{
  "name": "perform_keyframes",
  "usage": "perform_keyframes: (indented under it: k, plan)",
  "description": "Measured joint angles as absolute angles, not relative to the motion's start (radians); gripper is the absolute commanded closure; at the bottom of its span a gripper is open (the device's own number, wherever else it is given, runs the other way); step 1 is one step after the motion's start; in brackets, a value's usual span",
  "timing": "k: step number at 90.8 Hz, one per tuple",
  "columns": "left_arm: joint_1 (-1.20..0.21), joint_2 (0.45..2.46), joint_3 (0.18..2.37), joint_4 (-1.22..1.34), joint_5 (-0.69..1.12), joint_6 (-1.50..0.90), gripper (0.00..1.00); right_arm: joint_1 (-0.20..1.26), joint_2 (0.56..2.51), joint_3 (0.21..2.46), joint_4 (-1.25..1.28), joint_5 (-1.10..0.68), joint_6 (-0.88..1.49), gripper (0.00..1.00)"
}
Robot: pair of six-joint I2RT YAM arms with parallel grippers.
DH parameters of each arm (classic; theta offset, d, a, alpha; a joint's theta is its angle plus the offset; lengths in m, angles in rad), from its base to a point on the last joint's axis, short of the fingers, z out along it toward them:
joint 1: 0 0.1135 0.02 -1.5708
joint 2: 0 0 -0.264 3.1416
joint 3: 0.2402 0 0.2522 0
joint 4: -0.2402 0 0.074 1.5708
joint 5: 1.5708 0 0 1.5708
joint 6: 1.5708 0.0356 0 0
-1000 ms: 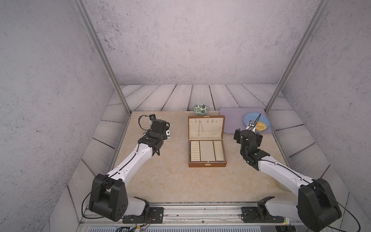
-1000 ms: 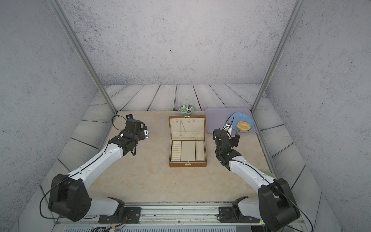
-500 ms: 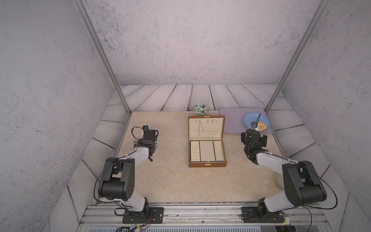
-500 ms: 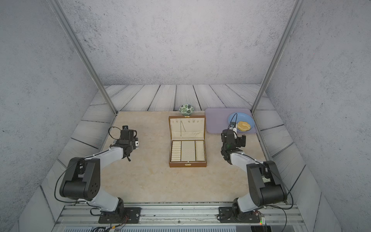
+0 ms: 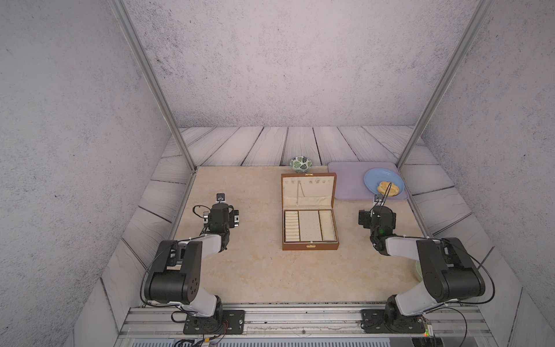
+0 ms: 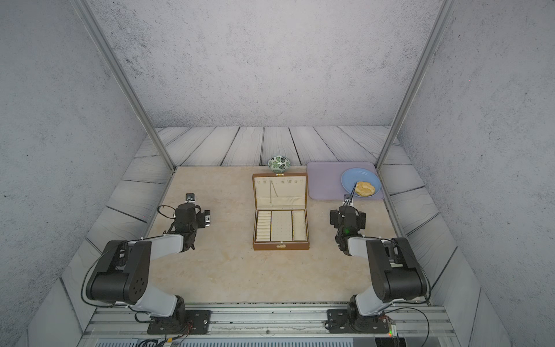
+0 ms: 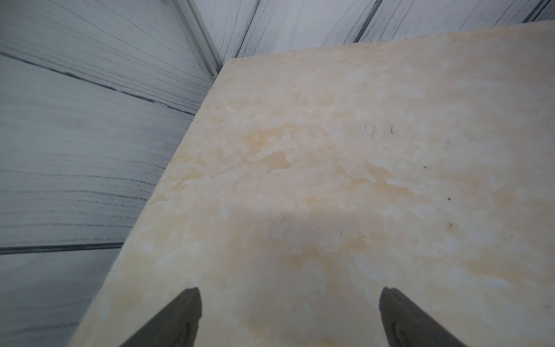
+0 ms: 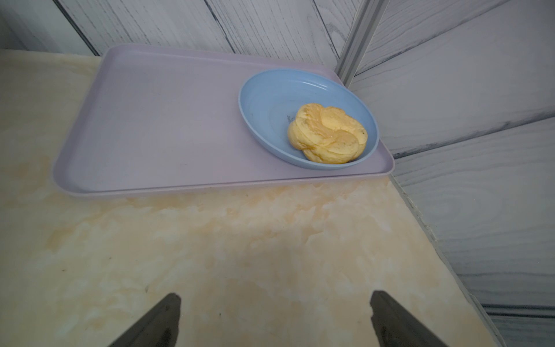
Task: Put jewelry chain into jewelry box
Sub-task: Reset both arms
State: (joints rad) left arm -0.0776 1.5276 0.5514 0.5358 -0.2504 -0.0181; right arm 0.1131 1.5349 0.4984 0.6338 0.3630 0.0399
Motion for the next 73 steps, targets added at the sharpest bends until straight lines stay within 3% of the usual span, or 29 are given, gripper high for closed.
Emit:
perform_keyframes:
  k: [17, 73]
  plan:
    - [-0.046, 1.527, 0.452, 0.728, -0.15, -0.003, 0.02, 0.099, 1.552, 0.381, 0.839, 0.277, 0.019, 0.01]
    - [-0.039, 1.534, 0.445, 0.746, -0.107, -0.003, 0.02, 0.096, 1.567, 0.385, 0.918, 0.264, 0.018, 0.01]
